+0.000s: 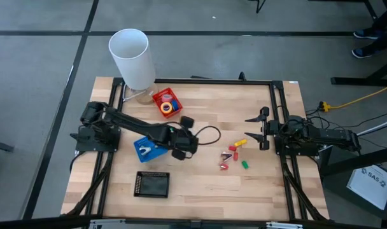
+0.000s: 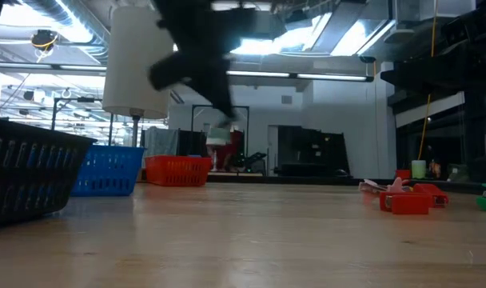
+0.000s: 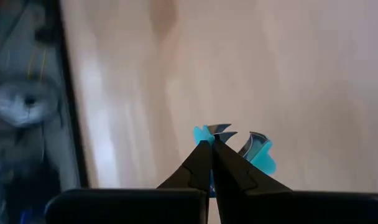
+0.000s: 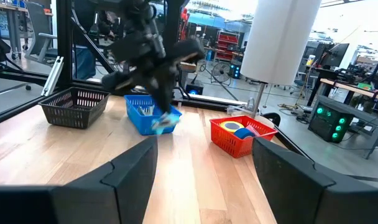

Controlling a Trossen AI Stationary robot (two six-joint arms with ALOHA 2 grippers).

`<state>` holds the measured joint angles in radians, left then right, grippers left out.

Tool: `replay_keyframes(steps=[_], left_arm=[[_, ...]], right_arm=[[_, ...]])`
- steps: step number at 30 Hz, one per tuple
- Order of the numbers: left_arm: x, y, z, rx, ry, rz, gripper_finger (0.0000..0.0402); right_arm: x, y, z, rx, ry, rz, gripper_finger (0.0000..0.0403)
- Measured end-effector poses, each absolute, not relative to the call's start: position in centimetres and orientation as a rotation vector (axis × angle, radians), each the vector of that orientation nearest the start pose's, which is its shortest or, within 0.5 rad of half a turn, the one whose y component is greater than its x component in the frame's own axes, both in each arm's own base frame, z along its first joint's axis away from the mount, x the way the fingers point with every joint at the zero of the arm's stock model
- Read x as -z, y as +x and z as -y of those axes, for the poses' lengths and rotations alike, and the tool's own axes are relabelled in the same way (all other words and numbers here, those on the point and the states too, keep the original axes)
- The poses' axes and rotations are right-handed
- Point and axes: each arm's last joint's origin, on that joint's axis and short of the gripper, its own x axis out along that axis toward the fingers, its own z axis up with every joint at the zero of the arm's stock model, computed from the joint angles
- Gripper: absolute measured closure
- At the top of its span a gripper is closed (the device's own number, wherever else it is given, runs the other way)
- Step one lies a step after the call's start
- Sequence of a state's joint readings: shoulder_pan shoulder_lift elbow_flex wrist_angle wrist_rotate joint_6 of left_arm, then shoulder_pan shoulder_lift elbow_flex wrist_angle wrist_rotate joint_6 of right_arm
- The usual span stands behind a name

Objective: Pick and place Stapler, Stapler remover, tape
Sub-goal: Put the blue staple remover into the blue basket, then put the pink staple remover into the blue basket

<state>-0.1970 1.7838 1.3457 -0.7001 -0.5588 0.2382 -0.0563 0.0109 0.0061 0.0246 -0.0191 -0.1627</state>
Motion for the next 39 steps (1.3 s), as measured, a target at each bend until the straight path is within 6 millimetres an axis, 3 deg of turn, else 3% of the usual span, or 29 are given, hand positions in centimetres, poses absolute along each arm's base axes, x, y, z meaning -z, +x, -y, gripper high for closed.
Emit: replay_keyframes(steps=[6, 12, 21, 25, 28, 39], left_arm=[[-24.6, 31.8, 6.3, -0.257, 0.531, -1.261, 0.0398], [-25.1, 29.0, 6.9, -0.177, 0.249, -1.475, 0.0398], [-21.3, 26.8, 5.8, -0.242, 0.150, -1.667, 0.0398], [-19.5, 26.4, 5.7, -0.228, 0.109, -1.659, 0.0396], [-19.3, 26.3, 5.7, -0.219, 0.100, -1.646, 0.0391], [-22.9, 25.2, 4.8, -0.283, 0.152, -1.444, 0.0338]], right_arm=[[-16.7, 9.8, 0.5, 0.038, -0.163, 0.017, 0.0140], [-16.7, 9.8, 0.5, 0.039, -0.163, 0.017, 0.0140], [-16.7, 9.8, 0.5, 0.038, -0.163, 0.017, 0.0140], [-16.7, 9.8, 0.5, 0.038, -0.163, 0.017, 0.0140], [-16.7, 9.8, 0.5, 0.039, -0.163, 0.017, 0.0140], [-16.7, 9.8, 0.5, 0.039, -0.163, 0.017, 0.0140]])
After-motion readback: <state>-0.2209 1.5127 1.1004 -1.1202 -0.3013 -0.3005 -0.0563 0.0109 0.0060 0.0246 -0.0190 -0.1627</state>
